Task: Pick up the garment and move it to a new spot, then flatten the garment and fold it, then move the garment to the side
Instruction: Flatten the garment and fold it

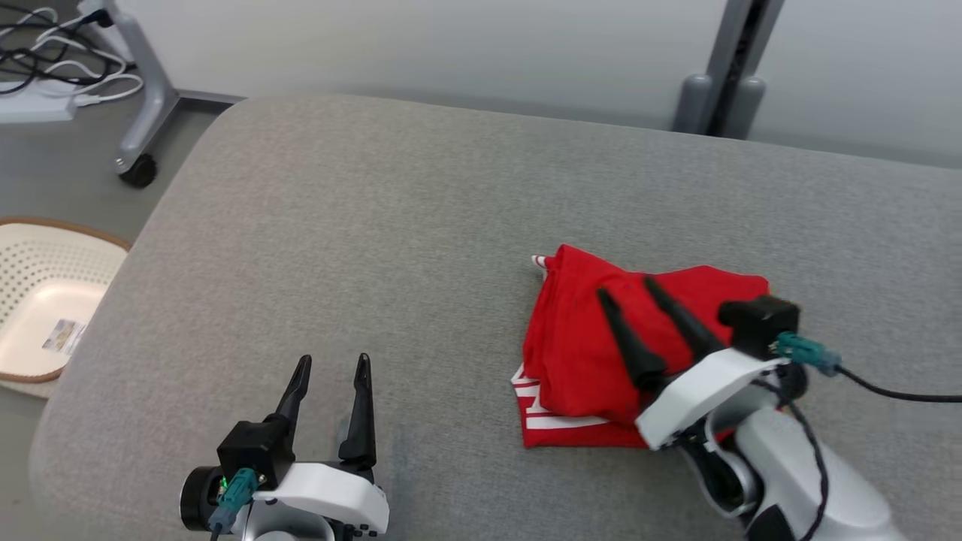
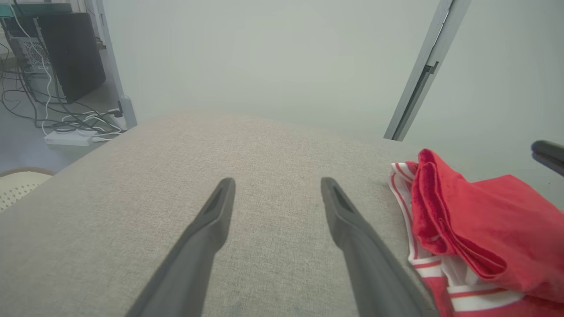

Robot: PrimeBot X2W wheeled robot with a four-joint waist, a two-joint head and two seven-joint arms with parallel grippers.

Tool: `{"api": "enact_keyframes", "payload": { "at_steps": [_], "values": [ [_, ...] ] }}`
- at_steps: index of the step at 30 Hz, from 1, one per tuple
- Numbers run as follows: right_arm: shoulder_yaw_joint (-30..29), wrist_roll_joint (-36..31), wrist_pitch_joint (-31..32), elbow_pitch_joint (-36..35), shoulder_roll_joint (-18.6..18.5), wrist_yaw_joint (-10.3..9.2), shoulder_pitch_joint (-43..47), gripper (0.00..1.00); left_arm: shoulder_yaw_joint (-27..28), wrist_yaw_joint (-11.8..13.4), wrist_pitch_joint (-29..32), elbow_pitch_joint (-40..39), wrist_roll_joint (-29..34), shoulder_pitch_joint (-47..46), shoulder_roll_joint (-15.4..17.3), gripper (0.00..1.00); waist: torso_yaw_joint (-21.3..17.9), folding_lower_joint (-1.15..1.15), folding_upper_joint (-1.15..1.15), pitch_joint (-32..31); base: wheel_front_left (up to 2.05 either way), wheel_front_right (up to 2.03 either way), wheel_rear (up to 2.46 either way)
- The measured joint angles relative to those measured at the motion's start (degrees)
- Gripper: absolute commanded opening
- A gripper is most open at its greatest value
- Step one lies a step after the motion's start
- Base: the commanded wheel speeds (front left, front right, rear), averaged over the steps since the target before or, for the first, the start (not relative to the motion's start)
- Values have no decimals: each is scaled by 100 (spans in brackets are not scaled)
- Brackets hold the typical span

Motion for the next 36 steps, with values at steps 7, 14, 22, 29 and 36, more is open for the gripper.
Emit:
{"api": "enact_keyframes", "payload": {
  "at_steps": [7,14,22,29,36],
  "values": [
    [-817,-1394,-125,-48,-263,0,54,100,56,-15,0,-45,-42,-11,1,100,-468,0,0,-51,0,0,0],
    [-1659,-2518,-135,-500,-168,0,493,100,131,-66,0,-64,-149,-121,-1,100,-988,0,0,-97,0,0,0],
    [-2162,-2763,-135,-879,79,0,981,100,181,-60,0,21,-158,-153,-3,100,-1398,0,0,-277,0,0,0],
    [-2434,-2757,-135,-1295,116,0,1549,100,255,-121,0,-218,-156,107,-5,100,-1522,0,0,-588,0,0,0],
    [-2674,-2863,-136,-1610,220,0,2136,100,369,-120,0,-341,-33,446,-3,100,-1436,0,0,-836,0,0,0]
  ]
}}
